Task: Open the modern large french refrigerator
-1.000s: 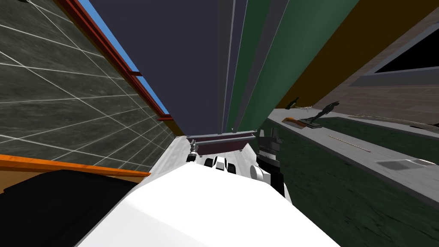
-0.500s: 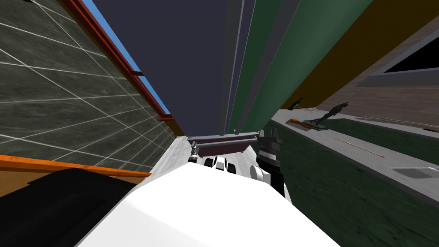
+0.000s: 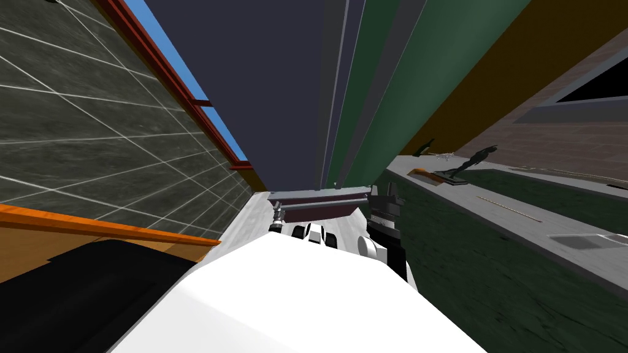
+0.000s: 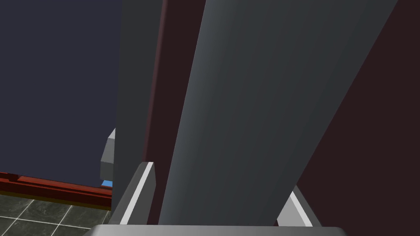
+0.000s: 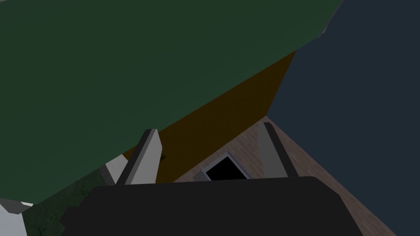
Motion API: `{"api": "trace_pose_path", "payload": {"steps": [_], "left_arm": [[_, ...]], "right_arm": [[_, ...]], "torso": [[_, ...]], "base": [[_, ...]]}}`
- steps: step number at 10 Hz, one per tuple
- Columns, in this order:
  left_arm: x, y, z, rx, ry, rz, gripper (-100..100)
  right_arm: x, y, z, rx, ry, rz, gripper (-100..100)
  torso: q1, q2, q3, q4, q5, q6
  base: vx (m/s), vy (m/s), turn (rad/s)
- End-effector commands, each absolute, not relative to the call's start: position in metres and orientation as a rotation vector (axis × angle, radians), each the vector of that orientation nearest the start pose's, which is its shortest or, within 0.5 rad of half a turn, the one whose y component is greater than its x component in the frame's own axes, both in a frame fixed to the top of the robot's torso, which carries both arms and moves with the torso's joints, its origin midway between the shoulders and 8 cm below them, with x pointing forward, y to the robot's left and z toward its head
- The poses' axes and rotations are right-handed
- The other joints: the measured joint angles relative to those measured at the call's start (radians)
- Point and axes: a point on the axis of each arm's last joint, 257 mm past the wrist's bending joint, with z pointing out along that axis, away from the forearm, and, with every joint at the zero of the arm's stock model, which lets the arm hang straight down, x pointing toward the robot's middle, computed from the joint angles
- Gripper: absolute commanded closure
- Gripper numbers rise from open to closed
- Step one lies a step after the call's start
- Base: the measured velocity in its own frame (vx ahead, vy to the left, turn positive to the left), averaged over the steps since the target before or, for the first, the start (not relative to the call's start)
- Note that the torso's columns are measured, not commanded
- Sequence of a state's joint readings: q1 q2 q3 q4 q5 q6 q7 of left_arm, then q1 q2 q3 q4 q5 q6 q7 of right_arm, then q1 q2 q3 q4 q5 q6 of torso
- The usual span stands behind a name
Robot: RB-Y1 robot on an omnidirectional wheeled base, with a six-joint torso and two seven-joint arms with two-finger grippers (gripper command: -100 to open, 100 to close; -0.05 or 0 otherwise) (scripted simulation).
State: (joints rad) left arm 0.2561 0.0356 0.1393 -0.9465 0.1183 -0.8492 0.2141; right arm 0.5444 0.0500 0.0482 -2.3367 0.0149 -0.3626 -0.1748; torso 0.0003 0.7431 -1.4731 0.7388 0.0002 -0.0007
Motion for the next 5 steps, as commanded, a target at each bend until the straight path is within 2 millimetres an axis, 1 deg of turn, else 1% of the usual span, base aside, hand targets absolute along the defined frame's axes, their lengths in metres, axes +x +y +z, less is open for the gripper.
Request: {"api": "trace_pose_path", "payload": {"steps": [1, 2, 3, 5], "left_arm": [[0.3472, 0.3579, -0.4093, -1.473, 0.859, -1.140, 100], [0.3442, 0.3573, -0.4111, -1.480, 0.866, -1.138, 100], [0.3437, 0.3573, -0.4107, -1.479, 0.867, -1.139, 100], [0.3417, 0.3575, -0.4090, -1.477, 0.868, -1.141, 100]], "right_arm": [[0.3534, -0.2743, 0.0088, 0.861, 0.601, 1.453, 0], [0.3534, -0.2744, 0.0087, 0.861, 0.602, 1.453, 0], [0.3533, -0.2744, 0.0087, 0.861, 0.601, 1.453, 0], [0.3534, -0.2744, 0.0088, 0.861, 0.601, 1.453, 0]], "torso": [[0.001, -0.001, -0.001, 0.000, -0.001, -0.001], [0.002, -0.008, -0.005, 0.000, -0.001, 0.000], [0.001, -0.007, -0.005, -0.001, -0.001, -0.001], [-0.001, -0.003, -0.002, 0.000, 0.000, 0.000]], "base": [[-0.100, -0.032, -0.001], [-0.104, -0.039, 0.011], [-0.155, -0.060, 0.020], [-0.181, -0.073, 0.023]]}}
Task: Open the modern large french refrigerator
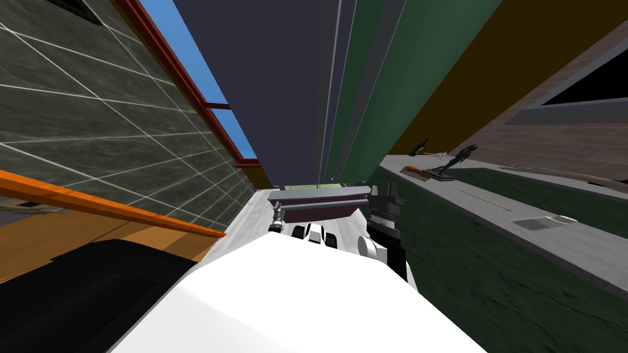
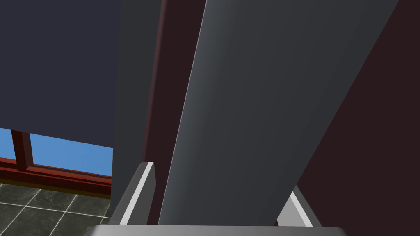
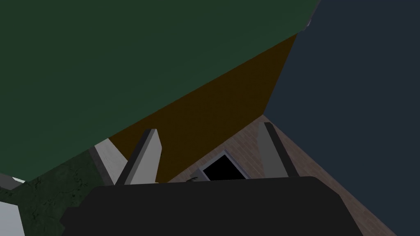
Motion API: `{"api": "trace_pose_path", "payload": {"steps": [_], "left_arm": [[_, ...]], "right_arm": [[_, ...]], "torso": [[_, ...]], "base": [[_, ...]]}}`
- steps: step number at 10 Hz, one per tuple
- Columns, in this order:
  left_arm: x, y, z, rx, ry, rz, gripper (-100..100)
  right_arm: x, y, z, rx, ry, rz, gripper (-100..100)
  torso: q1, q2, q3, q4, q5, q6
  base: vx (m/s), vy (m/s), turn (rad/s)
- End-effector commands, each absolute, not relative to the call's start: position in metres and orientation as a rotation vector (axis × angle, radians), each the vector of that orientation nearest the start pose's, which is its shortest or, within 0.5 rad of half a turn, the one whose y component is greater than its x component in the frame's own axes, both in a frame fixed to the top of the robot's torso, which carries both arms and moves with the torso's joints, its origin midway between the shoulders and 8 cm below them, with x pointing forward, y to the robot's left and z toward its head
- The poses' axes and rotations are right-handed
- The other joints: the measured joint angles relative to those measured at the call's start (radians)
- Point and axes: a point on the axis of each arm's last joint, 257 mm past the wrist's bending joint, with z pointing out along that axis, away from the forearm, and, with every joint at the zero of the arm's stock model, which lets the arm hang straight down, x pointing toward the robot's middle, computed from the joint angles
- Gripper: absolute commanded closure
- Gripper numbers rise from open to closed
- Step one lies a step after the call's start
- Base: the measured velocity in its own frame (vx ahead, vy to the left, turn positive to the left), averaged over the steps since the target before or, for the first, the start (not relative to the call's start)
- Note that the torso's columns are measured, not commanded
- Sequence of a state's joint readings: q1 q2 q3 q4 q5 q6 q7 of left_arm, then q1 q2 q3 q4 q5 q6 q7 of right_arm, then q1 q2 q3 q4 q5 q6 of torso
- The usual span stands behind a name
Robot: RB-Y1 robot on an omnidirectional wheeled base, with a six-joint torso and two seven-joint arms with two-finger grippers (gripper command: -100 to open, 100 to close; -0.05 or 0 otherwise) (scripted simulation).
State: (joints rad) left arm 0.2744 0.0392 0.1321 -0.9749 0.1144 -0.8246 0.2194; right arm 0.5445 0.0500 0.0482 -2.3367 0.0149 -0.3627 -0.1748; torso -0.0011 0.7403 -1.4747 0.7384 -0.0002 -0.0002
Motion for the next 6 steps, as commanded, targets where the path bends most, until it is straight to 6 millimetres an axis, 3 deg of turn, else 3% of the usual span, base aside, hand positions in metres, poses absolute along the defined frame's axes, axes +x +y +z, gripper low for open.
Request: {"api": "trace_pose_path", "payload": {"steps": [1, 2, 6], "left_arm": [[0.341, 0.358, -0.408, -1.476, 0.868, -1.143, 100], [0.341, 0.358, -0.409, -1.477, 0.869, -1.140, 100], [0.358, 0.351, -0.410, -1.439, 0.969, -1.244, 100]], "right_arm": [[0.353, -0.274, 0.009, 0.861, 0.601, 1.453, 0], [0.353, -0.274, 0.009, 0.861, 0.601, 1.453, 0], [0.353, -0.274, 0.009, 0.861, 0.601, 1.453, 0]], "torso": [[0.000, 0.002, 0.001, 0.000, 0.000, 0.000], [0.000, 0.001, 0.000, 0.001, 0.000, 0.000], [0.002, -0.003, -0.002, 0.000, 0.000, -0.001]], "base": [[-0.209, -0.072, 0.021], [-0.097, -0.034, 0.007], [-0.035, -0.115, 0.311]]}}
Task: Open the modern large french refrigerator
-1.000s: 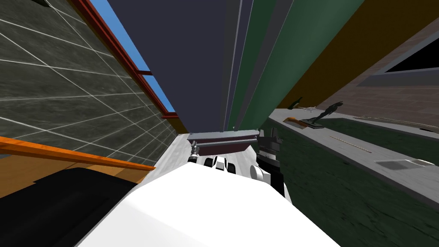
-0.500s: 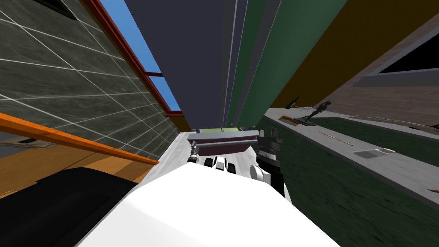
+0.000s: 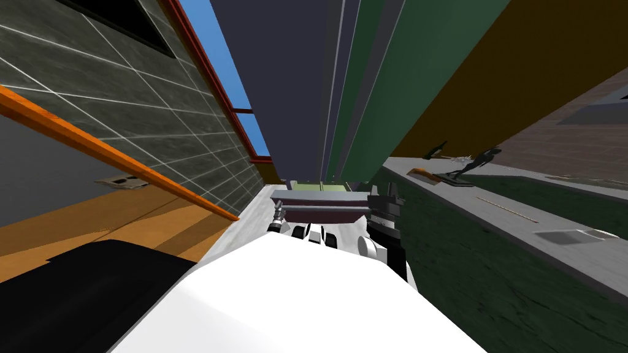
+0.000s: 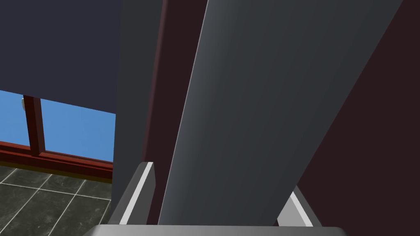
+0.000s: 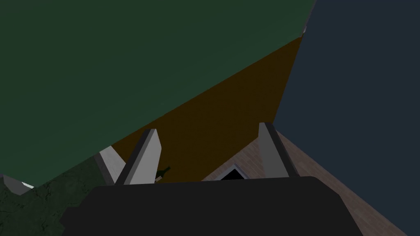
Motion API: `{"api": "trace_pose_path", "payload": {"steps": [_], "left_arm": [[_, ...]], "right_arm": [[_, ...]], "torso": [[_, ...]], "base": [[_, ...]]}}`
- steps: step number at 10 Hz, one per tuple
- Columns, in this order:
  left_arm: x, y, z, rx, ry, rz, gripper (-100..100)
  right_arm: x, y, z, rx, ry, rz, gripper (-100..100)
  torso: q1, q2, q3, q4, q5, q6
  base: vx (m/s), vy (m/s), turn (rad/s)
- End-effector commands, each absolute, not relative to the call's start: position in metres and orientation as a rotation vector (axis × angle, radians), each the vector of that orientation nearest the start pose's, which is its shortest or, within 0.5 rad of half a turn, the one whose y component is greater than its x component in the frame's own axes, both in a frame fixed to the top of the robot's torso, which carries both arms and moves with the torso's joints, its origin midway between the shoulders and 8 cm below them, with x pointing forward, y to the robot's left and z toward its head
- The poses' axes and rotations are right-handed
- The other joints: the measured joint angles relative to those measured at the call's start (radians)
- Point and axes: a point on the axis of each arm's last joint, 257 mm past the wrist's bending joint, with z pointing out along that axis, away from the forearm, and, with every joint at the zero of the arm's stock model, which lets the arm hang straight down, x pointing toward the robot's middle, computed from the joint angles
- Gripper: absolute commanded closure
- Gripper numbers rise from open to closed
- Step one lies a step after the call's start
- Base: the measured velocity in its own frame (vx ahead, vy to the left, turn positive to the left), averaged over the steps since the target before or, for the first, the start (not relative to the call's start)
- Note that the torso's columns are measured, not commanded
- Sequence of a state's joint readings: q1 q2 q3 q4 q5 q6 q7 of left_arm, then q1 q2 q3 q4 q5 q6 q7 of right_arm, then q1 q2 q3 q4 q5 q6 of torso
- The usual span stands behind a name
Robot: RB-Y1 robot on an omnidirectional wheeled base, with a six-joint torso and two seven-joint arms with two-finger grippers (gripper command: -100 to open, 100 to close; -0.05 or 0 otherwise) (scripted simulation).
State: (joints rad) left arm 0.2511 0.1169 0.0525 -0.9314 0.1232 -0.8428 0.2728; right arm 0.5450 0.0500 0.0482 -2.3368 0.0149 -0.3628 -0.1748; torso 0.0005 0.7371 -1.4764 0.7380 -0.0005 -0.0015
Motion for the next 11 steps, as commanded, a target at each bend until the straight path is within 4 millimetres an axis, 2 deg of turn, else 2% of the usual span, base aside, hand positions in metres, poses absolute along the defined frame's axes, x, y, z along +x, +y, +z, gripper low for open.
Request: {"api": "trace_pose_path", "payload": {"steps": [1, 5, 6, 7, 8, 11], "left_arm": [[0.361, 0.350, -0.409, -1.430, 0.989, -1.262, 100], [0.370, 0.351, -0.409, -1.397, 1.074, -1.323, 100], [0.368, 0.349, -0.410, -1.404, 1.065, -1.313, 100], [0.354, 0.353, -0.410, -1.395, 1.080, -1.327, 100], [0.370, 0.368, -0.401, -1.400, 1.074, -1.316, -100], [0.384, 0.393, -0.385, -1.401, 1.072, -1.313, -100]], "right_arm": [[0.353, -0.274, 0.009, 0.861, 0.602, 1.453, 0], [0.353, -0.274, 0.009, 0.861, 0.602, 1.453, 0], [0.353, -0.274, 0.009, 0.861, 0.602, 1.453, 0], [0.353, -0.274, 0.009, 0.861, 0.602, 1.453, 0], [0.353, -0.274, 0.009, 0.861, 0.602, 1.453, 0], [0.353, -0.274, 0.009, 0.861, 0.602, 1.453, 0]], "torso": [[0.000, 0.002, 0.001, 0.001, 0.000, 0.002], [-0.002, 0.002, 0.000, 0.001, 0.000, 0.001], [-0.001, 0.001, 0.000, 0.001, -0.001, 0.000], [0.001, 0.000, 0.000, 0.001, 0.000, 0.003], [0.002, 0.006, 0.002, 0.001, 0.001, 0.000], [-0.004, -0.001, -0.002, 0.002, -0.003, 0.001]], "base": [[-0.043, -0.091, 0.238], [-0.053, -0.094, 0.242], [-0.020, -0.043, 0.075], [-0.097, -0.019, 0.054], [-0.102, -0.067, 0.005], [-0.039, -0.085, -0.018]]}}
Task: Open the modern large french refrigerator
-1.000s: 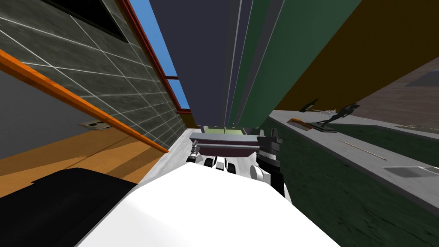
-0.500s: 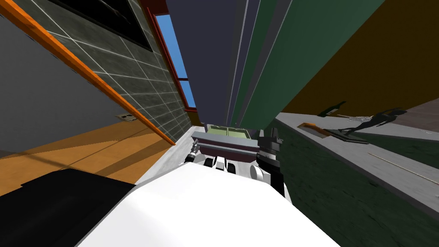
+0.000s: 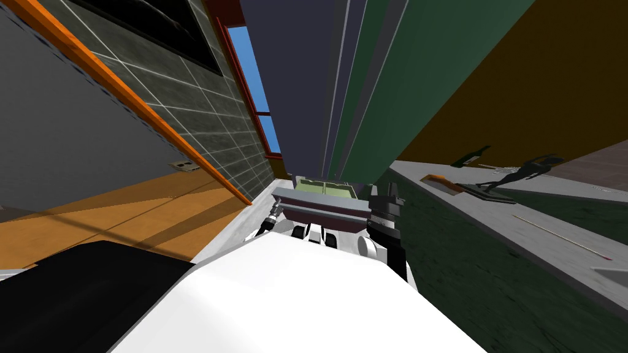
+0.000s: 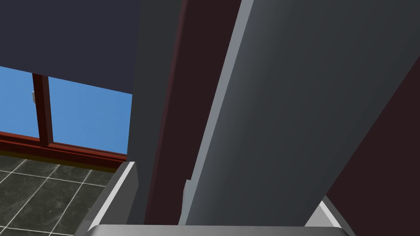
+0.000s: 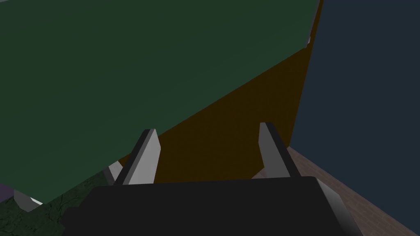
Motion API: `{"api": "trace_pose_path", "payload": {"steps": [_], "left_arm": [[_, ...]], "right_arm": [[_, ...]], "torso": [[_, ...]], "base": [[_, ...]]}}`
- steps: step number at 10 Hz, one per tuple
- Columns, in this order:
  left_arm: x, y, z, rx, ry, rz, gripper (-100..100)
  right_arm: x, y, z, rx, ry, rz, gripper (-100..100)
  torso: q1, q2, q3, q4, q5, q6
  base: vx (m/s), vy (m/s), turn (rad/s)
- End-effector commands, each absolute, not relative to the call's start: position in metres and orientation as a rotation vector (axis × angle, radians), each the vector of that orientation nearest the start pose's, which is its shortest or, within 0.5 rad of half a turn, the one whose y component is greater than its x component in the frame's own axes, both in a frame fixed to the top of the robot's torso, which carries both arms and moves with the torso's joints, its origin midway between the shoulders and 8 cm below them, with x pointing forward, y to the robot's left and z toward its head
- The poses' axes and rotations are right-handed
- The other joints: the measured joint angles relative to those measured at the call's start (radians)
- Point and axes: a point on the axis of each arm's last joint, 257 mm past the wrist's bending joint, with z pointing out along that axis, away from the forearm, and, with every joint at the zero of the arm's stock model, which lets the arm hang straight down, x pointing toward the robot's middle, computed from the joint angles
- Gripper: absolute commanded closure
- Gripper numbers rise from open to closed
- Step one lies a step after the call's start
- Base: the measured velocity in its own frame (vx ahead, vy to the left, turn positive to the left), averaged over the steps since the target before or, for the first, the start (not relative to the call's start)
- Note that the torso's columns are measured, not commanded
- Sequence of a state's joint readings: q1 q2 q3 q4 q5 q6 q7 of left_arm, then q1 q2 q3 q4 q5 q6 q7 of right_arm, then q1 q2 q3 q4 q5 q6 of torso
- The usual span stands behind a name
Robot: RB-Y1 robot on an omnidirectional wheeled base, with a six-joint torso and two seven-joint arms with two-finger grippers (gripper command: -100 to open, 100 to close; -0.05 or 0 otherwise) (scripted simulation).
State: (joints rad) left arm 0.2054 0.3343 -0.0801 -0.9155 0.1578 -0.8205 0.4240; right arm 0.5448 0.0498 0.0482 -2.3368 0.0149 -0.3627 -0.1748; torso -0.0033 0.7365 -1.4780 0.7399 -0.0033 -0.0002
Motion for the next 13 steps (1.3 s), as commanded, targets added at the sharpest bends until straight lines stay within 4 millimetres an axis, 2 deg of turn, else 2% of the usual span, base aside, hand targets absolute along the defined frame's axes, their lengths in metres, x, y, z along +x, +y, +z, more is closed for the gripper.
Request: {"api": "trace_pose_path", "payload": {"steps": [1, 5, 7, 8, 10, 11, 12, 13], "left_arm": [[0.384, 0.393, -0.385, -1.401, 1.072, -1.313, -100], [0.393, 0.408, -0.373, -1.401, 1.071, -1.311, -100], [0.393, 0.408, -0.373, -1.401, 1.071, -1.311, -100], [0.403, 0.423, -0.360, -1.401, 1.069, -1.310, -100], [0.407, 0.430, -0.354, -1.401, 1.068, -1.310, -100], [0.407, 0.430, -0.354, -1.401, 1.068, -1.310, -100], [0.396, 0.429, -0.374, -1.443, 1.091, -1.276, -100], [0.393, 0.430, -0.379, -1.457, 1.096, -1.267, 0]], "right_arm": [[0.353, -0.274, 0.009, 0.861, 0.602, 1.453, 0], [0.353, -0.274, 0.009, 0.861, 0.602, 1.453, 0], [0.353, -0.274, 0.009, 0.861, 0.602, 1.453, 0], [0.353, -0.274, 0.009, 0.861, 0.602, 1.453, 0], [0.353, -0.274, 0.009, 0.861, 0.602, 1.453, 0], [0.353, -0.274, 0.009, 0.861, 0.602, 1.453, 0], [0.353, -0.274, 0.009, 0.861, 0.602, 1.453, 0], [0.353, -0.274, 0.009, 0.861, 0.602, 1.453, 0]], "torso": [[-0.001, 0.003, 0.001, 0.002, -0.001, 0.001], [-0.004, 0.009, 0.004, 0.005, -0.004, 0.000], [-0.006, 0.011, 0.005, 0.007, -0.006, 0.000], [-0.008, 0.011, 0.005, 0.008, -0.007, 0.001], [-0.012, 0.015, 0.006, 0.011, -0.012, -0.001], [-0.014, 0.017, 0.007, 0.012, -0.012, 0.001], [-0.014, 0.017, 0.007, 0.013, -0.014, 0.000], [-0.012, 0.014, 0.006, 0.010, -0.010, 0.001]], "base": [[-0.027, -0.053, 0.001], [-0.019, -0.029, -0.009], [-0.017, -0.023, 0.006], [-0.042, -0.064, -0.035], [-0.044, -0.062, 0.002], [-0.027, -0.040, -0.005], [-0.002, -0.006, 0.003], [0.000, 0.000, 0.000]]}}
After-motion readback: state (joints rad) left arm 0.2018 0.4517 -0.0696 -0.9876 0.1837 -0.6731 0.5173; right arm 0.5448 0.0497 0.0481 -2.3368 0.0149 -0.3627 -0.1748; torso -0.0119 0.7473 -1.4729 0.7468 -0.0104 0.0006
